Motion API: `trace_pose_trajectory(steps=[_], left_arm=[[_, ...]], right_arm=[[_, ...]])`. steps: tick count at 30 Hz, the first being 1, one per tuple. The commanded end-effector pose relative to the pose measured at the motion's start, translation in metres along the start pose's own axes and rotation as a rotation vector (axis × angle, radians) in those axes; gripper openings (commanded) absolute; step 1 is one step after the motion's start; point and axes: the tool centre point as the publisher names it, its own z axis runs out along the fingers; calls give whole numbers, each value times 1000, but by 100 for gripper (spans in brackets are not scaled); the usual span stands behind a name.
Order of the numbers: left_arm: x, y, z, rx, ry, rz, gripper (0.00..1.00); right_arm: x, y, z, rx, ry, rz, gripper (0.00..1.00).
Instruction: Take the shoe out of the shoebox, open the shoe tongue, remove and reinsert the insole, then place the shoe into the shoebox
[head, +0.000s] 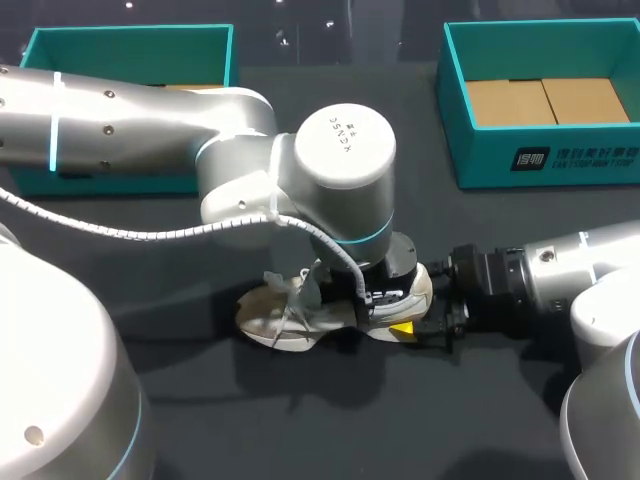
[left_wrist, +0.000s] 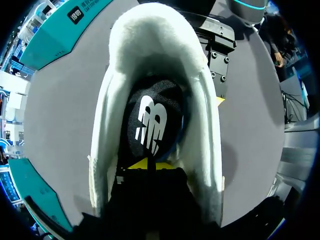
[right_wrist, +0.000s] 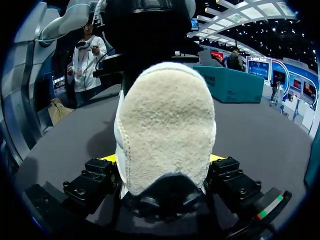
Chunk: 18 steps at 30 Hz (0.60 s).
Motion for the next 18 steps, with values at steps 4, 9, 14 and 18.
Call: trace_pose_trajectory(steps=[4, 9, 14, 18], left_arm=[[-17, 17, 7, 95, 94, -29, 0], [-18, 25, -5, 156, 134, -41, 0], [-18, 30, -10, 188, 163, -38, 0], [-18, 33, -12, 202, 176, -35, 0]], right_arm=[[2, 2, 1, 5, -1, 0, 0], [2, 2, 1, 5, -1, 0, 0], [2, 2, 1, 5, -1, 0, 0], [2, 2, 1, 5, -1, 0, 0]])
